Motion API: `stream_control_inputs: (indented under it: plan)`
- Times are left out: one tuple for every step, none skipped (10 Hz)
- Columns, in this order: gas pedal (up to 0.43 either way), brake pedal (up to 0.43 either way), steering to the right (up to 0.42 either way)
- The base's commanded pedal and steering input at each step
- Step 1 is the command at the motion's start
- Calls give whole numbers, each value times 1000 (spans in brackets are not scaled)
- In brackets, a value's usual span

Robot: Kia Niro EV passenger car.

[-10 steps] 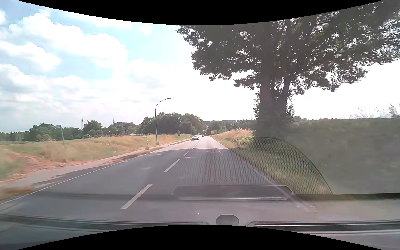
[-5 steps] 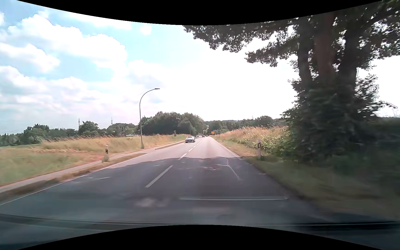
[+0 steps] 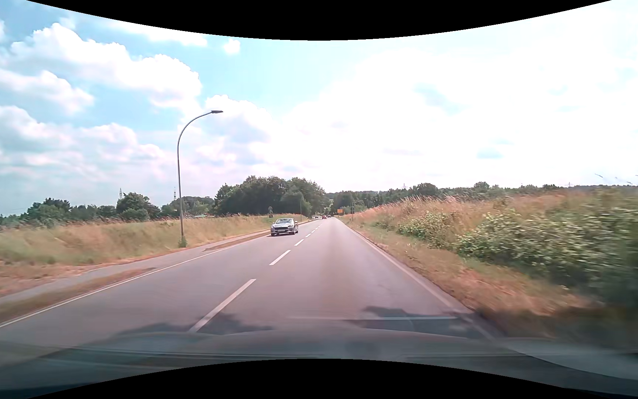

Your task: Follow the waypoints while adhering to traffic rules and regulations

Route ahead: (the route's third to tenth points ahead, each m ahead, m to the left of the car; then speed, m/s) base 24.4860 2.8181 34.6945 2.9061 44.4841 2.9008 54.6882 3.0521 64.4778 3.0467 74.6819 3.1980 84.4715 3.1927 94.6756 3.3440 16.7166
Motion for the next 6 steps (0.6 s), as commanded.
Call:
stream_control_inputs:
  plan:
    - [157,0,-4]
    - [157,0,-4]
    - [157,0,-5]
    - [157,0,-5]
    - [157,0,-5]
    - [157,0,-5]
